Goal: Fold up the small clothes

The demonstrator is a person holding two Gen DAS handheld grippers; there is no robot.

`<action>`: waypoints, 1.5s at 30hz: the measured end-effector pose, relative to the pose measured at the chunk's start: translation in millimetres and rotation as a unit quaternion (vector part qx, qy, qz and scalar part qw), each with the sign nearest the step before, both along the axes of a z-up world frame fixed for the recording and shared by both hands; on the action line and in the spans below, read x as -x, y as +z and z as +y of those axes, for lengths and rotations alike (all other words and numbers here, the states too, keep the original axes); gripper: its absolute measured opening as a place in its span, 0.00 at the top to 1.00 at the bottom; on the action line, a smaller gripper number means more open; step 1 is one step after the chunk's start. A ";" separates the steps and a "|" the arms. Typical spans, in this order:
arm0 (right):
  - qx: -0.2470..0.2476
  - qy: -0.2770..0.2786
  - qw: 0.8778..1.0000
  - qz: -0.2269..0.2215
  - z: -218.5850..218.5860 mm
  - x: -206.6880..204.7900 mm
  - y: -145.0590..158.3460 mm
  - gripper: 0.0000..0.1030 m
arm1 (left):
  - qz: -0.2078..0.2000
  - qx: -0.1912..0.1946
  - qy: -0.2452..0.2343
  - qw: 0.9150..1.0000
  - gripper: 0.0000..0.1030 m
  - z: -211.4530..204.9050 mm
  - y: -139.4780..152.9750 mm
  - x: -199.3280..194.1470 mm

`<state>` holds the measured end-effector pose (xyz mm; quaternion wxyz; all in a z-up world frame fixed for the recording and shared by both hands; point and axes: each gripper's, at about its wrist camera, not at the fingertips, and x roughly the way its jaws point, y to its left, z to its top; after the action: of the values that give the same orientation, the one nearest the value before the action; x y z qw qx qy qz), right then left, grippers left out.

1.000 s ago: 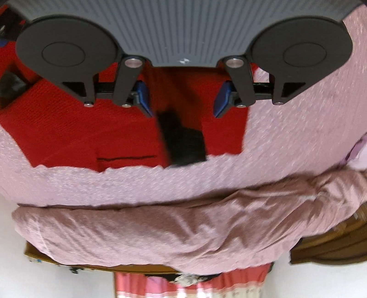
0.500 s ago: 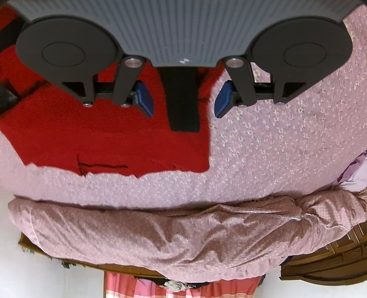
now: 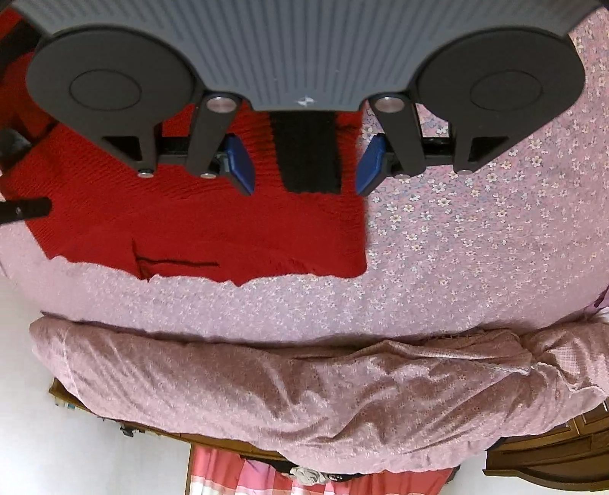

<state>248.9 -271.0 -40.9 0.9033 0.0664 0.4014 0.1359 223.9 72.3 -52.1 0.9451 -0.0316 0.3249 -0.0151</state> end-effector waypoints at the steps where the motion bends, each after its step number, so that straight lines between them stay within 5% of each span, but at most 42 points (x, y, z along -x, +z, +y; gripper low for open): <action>1: 0.006 0.001 1.000 -0.002 -0.6 -5.7 -1.7 0.14 | 0.002 0.002 -0.001 1.000 0.38 0.7 -1.3 -1.8; 16: 0.026 0.079 0.996 -0.034 3.3 -64.1 -15.1 0.13 | 0.015 -0.016 -0.013 1.000 0.38 -6.3 -21.2 -8.0; 25: 0.090 0.146 0.984 -0.047 16.6 -57.2 -31.2 0.11 | -0.004 -0.037 -0.025 0.999 0.44 -20.0 -16.1 4.8; 39: 0.116 0.206 0.970 -0.064 22.1 -64.4 -32.0 0.12 | -0.003 -0.058 -0.023 0.998 0.46 -24.0 -22.7 2.6; 43: 0.109 0.228 0.966 -0.057 18.7 -64.8 -29.5 0.27 | -0.003 -0.055 -0.021 0.998 0.47 -22.5 -24.4 -1.4; 45: 0.103 0.241 0.963 -0.057 19.1 -61.1 -27.6 0.45 | -0.011 -0.058 -0.016 0.998 0.64 -23.8 -22.4 0.2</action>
<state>310.0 -251.9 -68.6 0.8672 -0.1333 0.3649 0.3116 223.7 48.4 -74.5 0.9485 0.0287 0.3153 -0.0117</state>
